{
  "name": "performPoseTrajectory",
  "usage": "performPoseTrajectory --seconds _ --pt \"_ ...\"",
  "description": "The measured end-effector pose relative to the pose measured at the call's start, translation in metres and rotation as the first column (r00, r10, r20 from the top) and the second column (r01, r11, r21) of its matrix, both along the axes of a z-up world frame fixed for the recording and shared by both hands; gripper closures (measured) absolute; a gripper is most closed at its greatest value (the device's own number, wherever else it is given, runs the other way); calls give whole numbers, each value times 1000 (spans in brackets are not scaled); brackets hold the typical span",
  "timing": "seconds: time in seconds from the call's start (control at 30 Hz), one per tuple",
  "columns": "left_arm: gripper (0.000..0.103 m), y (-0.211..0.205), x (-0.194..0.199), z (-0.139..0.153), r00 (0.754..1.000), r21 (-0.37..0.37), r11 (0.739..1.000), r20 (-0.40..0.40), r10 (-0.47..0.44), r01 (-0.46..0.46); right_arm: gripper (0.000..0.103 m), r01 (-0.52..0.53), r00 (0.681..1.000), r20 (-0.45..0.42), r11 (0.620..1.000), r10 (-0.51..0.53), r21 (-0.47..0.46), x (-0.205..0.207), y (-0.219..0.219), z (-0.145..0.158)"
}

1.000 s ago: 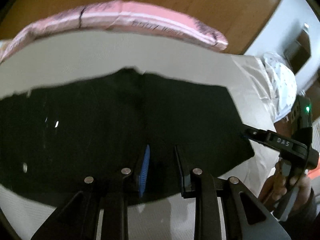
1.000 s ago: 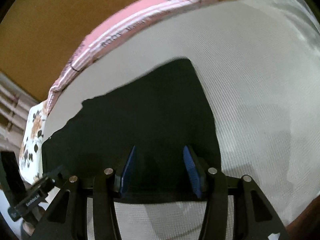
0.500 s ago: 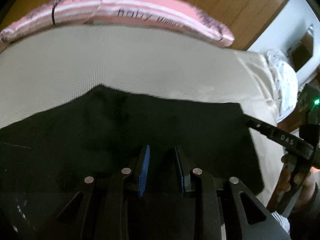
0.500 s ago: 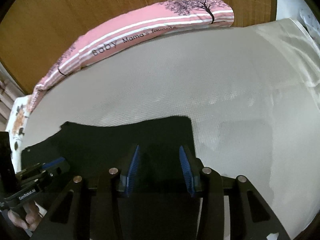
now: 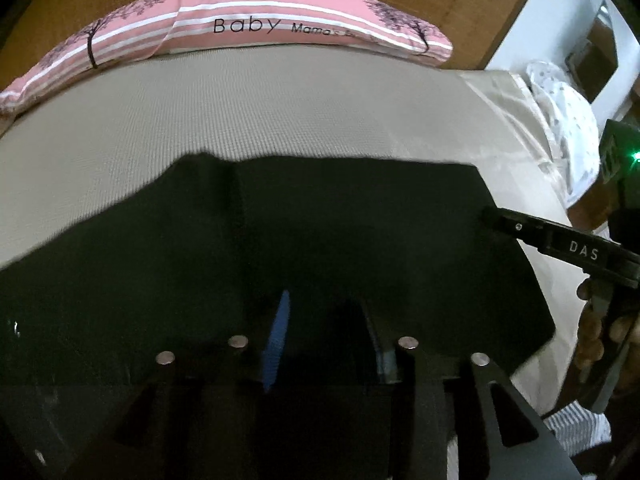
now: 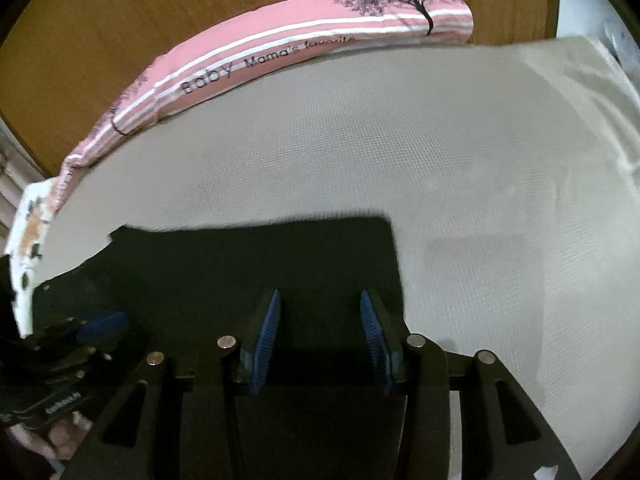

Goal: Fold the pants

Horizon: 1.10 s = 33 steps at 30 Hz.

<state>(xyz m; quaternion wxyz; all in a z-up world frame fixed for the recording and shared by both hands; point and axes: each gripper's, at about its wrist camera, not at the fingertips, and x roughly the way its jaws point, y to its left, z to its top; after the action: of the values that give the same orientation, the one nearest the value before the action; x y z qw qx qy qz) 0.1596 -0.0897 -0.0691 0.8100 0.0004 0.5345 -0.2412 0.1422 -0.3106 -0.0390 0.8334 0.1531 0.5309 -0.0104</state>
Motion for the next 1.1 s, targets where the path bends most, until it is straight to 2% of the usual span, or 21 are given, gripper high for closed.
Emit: performPoseTrajectory --seconds 0.17,0.23,0.37,0.5,0.63,0.77,0.87,0.93,0.97,1.0,1.1 --pt "64 14 -37 2 999 35 999 35 0 -2 63 -18 1000 0 1000 18 6 -39 17 5" --pt "63 22 -48 0 1000 44 999 24 17 -18 63 -27 1000 -15 999 27 18 -53 25 5" --pt "63 51 -64 6 996 -12 996 -1 92 -92 63 -55 998 -22 998 55 9 -72 40 5" --pt "63 104 -80 20 971 -111 965 -27 237 -238 62 -87 996 -30 996 87 6 -79 57 5" --pt "63 166 -99 36 919 -171 903 -34 394 -393 62 -132 991 -32 991 133 33 -79 81 4" --pt "63 218 -117 43 843 -191 825 -31 536 -532 61 -189 981 -29 981 190 38 -75 111 2" --pt "61 250 -127 34 783 -252 745 -109 612 -617 61 -233 972 -28 971 235 46 -72 133 1" --pt "59 271 -129 20 719 -297 658 -206 664 -692 57 -256 966 -27 965 257 56 -70 145 1" --pt "57 276 -130 16 700 -310 631 -230 676 -711 52 -267 963 -27 962 269 60 -69 150 1" --pt "56 283 -130 9 669 -324 588 -272 692 -741 48 -273 961 -28 960 275 60 -68 155 1" --pt "54 295 -132 -7 617 -333 523 -334 713 -785 45 -281 959 -18 955 284 99 -67 163 5"
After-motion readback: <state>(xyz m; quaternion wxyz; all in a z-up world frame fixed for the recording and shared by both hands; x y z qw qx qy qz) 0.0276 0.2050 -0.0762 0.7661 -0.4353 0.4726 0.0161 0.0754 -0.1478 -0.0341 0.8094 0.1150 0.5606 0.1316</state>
